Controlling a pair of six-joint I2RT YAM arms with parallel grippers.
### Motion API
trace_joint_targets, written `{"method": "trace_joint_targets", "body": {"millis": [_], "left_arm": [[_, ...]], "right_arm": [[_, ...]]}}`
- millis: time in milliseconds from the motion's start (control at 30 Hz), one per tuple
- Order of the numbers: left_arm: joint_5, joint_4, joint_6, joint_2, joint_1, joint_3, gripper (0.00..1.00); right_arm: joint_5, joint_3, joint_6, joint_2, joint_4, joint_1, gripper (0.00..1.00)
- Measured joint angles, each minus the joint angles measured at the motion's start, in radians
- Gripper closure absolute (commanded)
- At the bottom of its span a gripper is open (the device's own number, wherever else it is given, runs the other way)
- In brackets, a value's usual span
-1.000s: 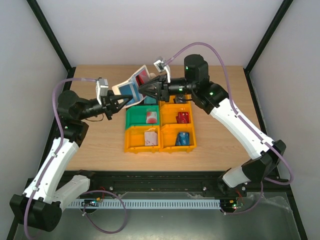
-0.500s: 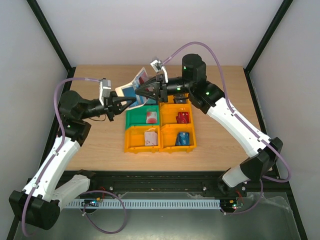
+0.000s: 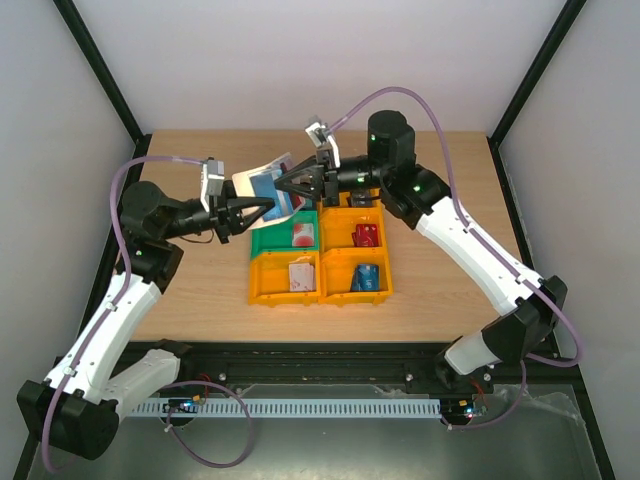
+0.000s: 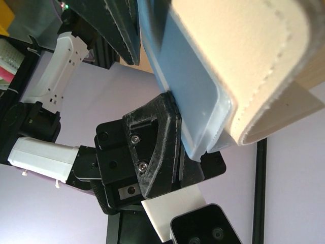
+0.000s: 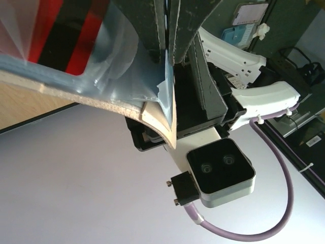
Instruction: Take the credit cards out of the card holder
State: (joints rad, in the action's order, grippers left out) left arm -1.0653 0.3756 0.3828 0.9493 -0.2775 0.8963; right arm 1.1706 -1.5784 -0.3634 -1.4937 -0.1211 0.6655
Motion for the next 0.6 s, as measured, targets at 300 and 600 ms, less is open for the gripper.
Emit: {"method": "trace_joint_targets", "body": {"millis": [300, 600], "left_arm": [[0.027, -0.014, 0.001, -0.001, 0.004, 0.0, 0.98], [0.024, -0.02, -0.009, -0.002, 0.008, 0.0, 0.98]], "right_arm": [[0.019, 0.016, 0.005, 0.014, -0.002, -0.025, 0.81], [-0.001, 0.053, 0.043, 0.051, -0.028, -0.091, 0.82]]}}
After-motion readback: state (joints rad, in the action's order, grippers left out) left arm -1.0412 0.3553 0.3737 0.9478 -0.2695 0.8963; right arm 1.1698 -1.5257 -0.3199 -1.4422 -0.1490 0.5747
